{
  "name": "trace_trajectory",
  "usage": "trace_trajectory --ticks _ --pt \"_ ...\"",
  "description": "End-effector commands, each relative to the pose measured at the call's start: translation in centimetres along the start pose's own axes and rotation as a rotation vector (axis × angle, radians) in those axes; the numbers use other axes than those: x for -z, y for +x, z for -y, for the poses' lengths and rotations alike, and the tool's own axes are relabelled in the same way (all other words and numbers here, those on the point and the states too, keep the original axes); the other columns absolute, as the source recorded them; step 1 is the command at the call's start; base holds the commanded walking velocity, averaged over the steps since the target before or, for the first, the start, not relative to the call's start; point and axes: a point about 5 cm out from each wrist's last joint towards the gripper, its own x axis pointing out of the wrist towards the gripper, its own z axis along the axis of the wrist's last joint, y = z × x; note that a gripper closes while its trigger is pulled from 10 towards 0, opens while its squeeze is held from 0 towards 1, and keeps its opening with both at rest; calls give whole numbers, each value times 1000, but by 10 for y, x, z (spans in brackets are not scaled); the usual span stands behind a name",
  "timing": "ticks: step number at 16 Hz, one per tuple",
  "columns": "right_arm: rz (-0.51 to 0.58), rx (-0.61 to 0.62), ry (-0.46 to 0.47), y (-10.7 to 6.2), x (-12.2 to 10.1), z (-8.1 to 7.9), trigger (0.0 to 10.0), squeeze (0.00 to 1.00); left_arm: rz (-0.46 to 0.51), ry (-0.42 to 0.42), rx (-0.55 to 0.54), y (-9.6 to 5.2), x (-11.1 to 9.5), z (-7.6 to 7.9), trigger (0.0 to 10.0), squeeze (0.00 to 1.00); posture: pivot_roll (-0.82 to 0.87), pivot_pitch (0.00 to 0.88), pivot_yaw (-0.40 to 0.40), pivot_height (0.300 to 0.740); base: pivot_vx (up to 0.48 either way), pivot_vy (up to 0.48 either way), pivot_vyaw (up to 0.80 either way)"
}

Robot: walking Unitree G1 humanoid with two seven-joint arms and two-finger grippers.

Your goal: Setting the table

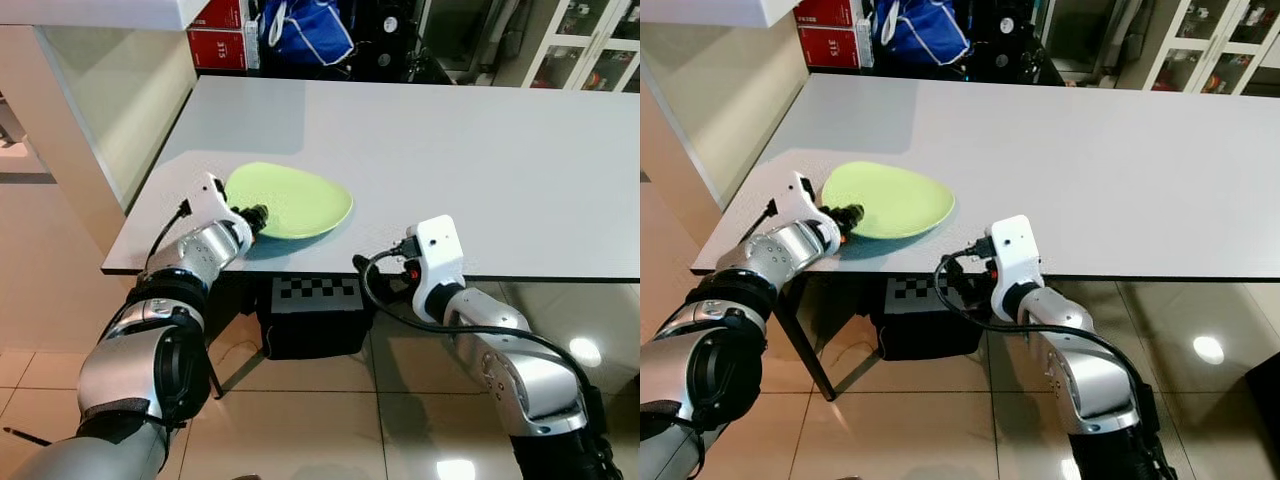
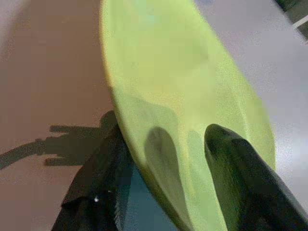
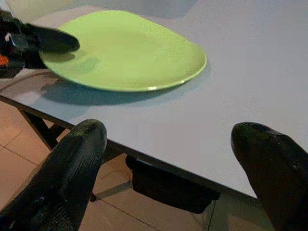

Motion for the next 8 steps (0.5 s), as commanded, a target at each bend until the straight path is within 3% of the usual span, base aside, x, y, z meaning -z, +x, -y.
trace_trajectory --ticks 1,8 --pt "15 30 -5 0 -3 6 10000 0 25 56 10 0 -10 11 10000 1000 -48 0 -9 740 0 0 0" --pt "23 43 -4 4 -4 8 10000 0 55 317 -49 1 -14 14 10000 1000 -47 0 -9 740 0 0 0"
